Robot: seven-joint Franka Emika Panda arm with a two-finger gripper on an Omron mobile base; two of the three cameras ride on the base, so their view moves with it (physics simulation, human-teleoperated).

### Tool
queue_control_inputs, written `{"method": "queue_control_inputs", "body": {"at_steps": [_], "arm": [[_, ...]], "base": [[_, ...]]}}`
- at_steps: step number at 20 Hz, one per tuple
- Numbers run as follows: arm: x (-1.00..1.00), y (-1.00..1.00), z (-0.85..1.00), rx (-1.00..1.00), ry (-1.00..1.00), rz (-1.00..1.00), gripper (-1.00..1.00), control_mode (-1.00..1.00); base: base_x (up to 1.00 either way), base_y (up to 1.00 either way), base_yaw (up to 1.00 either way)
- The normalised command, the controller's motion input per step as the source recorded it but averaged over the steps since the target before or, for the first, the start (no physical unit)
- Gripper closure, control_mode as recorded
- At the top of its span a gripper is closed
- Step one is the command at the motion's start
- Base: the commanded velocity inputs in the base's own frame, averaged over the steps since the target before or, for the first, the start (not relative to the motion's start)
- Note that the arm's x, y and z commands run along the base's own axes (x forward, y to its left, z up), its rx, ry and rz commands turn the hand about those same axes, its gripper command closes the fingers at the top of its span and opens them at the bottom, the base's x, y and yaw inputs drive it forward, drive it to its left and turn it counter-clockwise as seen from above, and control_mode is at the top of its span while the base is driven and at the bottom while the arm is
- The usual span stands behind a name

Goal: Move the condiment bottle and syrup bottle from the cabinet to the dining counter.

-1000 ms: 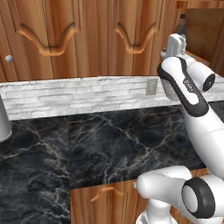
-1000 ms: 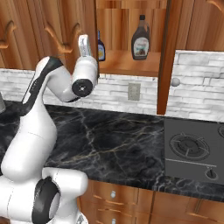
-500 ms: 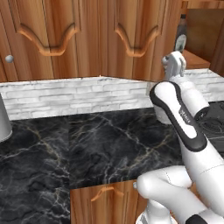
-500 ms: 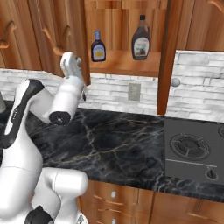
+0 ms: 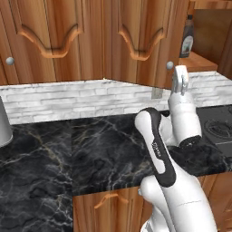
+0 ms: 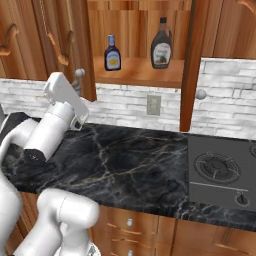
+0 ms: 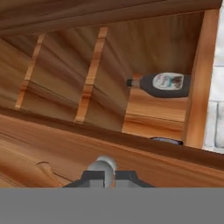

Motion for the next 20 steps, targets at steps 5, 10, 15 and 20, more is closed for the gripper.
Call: {"method": "queue_control_inputs", "body": {"at_steps": [5, 10, 15, 20], "arm": [[-0.94, -0.21, 0.22, -0.01, 0.01, -0.05, 1.00, -1.00], [-0.46, -0.35, 0.46, 0.00, 0.06, -0.01, 1.00, -1.00], [0.01, -0.27, 0.42, 0.00, 0.16, 0.09, 1.00, -1.00], [0.40, -0.03, 0.03, -0.01, 0.27, 0.32, 1.00, -1.00]], "base": [[0.00, 0.00, 0.00], [0.00, 0.00, 0.00], [0.00, 0.00, 0.00], [0.00, 0.00, 0.00]]}}
